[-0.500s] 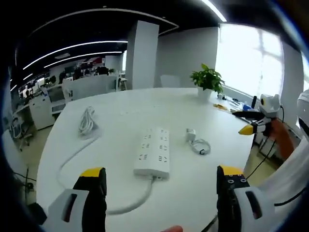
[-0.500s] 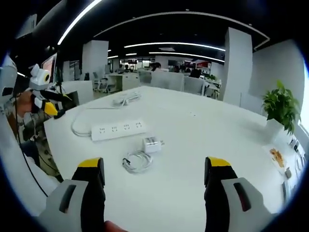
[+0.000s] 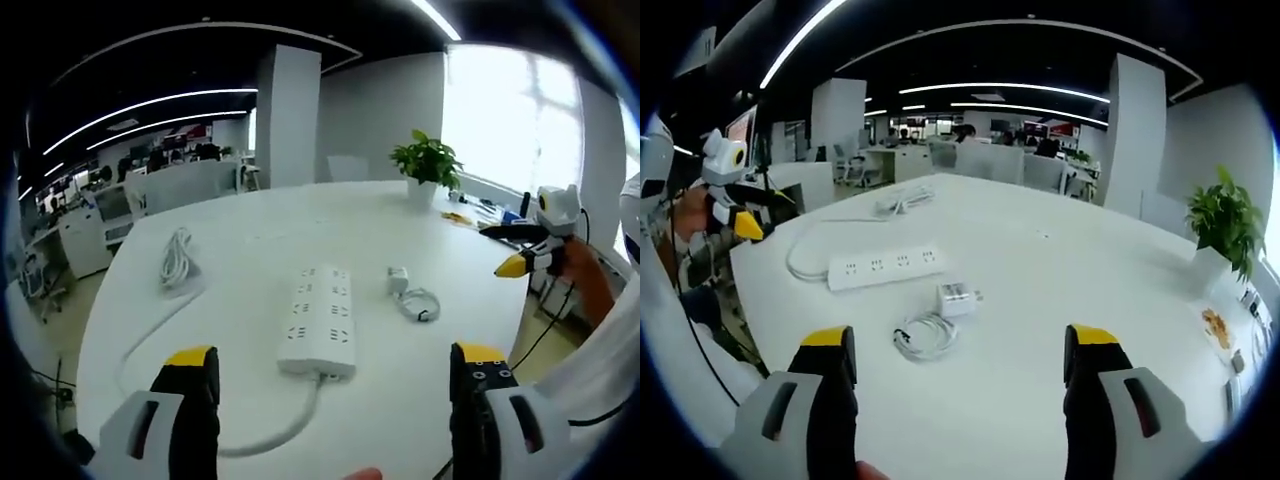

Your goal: Straighten the power strip on the desk, plug the charger into it

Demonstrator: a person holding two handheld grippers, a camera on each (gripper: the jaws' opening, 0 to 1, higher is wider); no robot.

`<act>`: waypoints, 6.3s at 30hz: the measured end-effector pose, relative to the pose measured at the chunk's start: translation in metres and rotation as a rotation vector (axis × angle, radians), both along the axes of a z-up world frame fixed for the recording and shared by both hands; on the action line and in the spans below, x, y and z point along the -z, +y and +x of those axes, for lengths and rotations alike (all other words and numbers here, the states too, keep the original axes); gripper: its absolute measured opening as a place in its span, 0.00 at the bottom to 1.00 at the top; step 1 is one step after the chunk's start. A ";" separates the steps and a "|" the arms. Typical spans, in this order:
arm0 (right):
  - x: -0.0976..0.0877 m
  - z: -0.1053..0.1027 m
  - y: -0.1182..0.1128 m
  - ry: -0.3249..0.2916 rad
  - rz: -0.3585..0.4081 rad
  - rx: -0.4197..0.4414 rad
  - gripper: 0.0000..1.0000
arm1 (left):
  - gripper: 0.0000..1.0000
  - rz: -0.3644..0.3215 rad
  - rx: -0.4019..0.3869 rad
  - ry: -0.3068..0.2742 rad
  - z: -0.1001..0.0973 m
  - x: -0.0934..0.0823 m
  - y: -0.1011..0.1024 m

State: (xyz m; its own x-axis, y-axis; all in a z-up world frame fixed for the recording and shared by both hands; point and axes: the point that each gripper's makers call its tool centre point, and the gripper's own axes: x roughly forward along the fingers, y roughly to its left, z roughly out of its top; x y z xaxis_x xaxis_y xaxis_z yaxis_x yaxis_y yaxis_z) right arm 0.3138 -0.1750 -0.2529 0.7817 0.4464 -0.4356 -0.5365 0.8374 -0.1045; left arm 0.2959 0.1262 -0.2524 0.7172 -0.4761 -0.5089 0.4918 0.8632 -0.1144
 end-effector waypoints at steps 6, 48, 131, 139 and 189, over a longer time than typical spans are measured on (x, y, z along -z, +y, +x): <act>0.000 -0.001 -0.001 0.000 -0.003 -0.004 0.84 | 0.96 0.013 0.007 -0.039 -0.001 -0.004 -0.001; 0.003 0.002 0.004 0.015 0.015 -0.028 0.81 | 0.95 0.053 -0.009 0.040 0.001 0.005 -0.002; 0.033 0.021 -0.019 0.098 0.104 0.008 0.77 | 0.75 0.275 0.123 0.245 0.125 0.118 -0.075; 0.032 0.029 -0.002 0.095 0.079 -0.051 0.77 | 0.74 0.248 0.117 0.247 0.126 0.120 -0.074; 0.037 0.130 0.153 0.053 -0.694 -1.059 0.78 | 0.72 0.379 0.342 0.349 0.113 0.121 -0.067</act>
